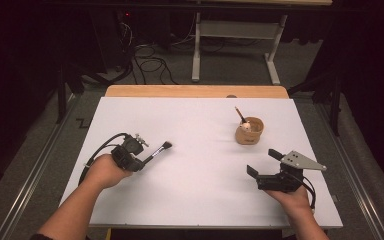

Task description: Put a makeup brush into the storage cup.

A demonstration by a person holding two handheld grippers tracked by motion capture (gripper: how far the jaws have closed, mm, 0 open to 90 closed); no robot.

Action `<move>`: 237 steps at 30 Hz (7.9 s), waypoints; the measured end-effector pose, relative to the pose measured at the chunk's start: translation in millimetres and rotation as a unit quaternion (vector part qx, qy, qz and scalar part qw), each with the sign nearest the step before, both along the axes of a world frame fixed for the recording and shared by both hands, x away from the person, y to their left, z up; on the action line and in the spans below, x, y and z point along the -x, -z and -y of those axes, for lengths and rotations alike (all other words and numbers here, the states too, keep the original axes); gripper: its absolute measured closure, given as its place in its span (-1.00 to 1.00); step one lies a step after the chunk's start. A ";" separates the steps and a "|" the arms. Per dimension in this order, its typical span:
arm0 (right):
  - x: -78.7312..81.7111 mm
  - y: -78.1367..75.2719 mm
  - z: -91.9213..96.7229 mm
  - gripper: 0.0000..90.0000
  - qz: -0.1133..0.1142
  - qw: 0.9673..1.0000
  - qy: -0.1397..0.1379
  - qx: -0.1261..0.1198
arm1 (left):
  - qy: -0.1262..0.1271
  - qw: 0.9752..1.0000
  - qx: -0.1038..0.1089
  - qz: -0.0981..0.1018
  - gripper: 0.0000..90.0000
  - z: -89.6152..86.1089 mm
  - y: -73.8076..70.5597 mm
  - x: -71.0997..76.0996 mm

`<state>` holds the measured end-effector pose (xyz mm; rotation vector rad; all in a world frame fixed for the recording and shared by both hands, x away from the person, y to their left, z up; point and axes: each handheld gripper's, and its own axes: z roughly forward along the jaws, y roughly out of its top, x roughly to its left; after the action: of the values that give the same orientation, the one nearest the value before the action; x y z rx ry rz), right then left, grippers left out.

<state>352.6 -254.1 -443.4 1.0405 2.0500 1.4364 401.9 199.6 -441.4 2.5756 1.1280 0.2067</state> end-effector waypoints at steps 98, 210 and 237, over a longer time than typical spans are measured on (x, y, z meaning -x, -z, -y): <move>-1.1 5.1 -6.9 -0.99 -0.003 1.000 -0.010 0.014 | -0.102 0.922 0.282 0.247 0.76 -30.1 27.1 56.2; -23.6 -30.0 -112.5 -0.83 0.001 0.994 -0.103 -0.020 | -0.029 0.910 0.339 0.238 0.76 46.8 10.9 50.1; -15.5 -20.0 -117.1 -0.65 -0.008 0.992 -0.119 -0.030 | -0.007 0.911 0.333 0.242 0.76 70.3 9.6 55.2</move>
<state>368.1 -137.0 -423.4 0.8549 2.2164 1.6182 346.7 129.2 -451.0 1.7765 0.8354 0.3641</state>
